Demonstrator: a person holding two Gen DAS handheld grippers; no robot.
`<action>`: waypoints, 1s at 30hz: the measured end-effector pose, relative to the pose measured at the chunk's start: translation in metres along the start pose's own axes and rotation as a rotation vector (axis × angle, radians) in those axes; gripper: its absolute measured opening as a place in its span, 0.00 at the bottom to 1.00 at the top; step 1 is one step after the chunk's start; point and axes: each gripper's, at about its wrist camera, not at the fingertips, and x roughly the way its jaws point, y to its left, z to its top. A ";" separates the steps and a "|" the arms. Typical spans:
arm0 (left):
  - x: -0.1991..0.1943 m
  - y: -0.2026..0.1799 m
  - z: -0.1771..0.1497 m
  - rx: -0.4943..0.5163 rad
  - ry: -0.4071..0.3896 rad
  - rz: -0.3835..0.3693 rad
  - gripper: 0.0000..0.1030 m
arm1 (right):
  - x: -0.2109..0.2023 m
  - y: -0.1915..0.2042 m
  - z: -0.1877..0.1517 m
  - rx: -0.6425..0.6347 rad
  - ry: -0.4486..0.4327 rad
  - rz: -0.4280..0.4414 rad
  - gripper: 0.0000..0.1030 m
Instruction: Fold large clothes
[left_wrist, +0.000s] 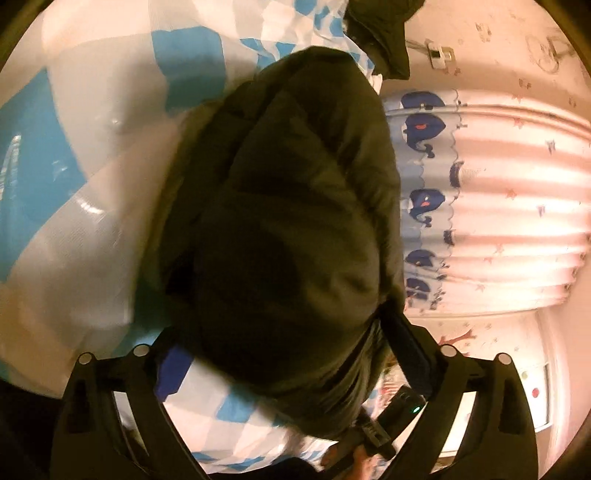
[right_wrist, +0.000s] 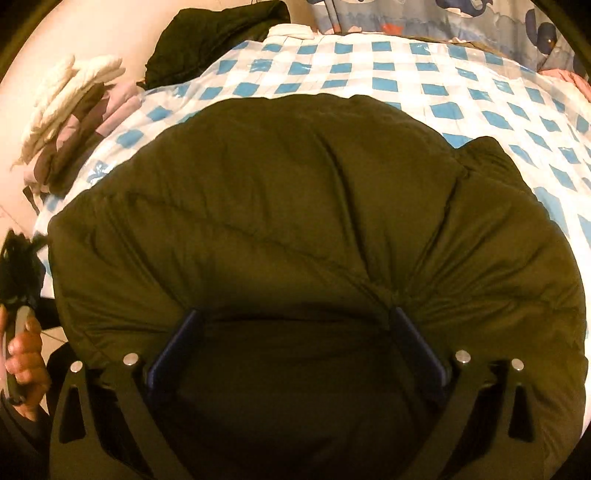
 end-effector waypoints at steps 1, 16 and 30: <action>0.004 0.002 0.003 -0.023 -0.001 -0.004 0.88 | 0.001 0.000 -0.001 -0.006 0.000 -0.001 0.95; 0.019 -0.012 0.010 0.032 0.005 0.023 0.37 | -0.030 0.015 0.003 -0.032 -0.050 0.038 0.94; 0.028 -0.061 -0.012 0.276 -0.055 0.093 0.24 | -0.010 0.046 0.078 -0.106 -0.081 -0.043 0.94</action>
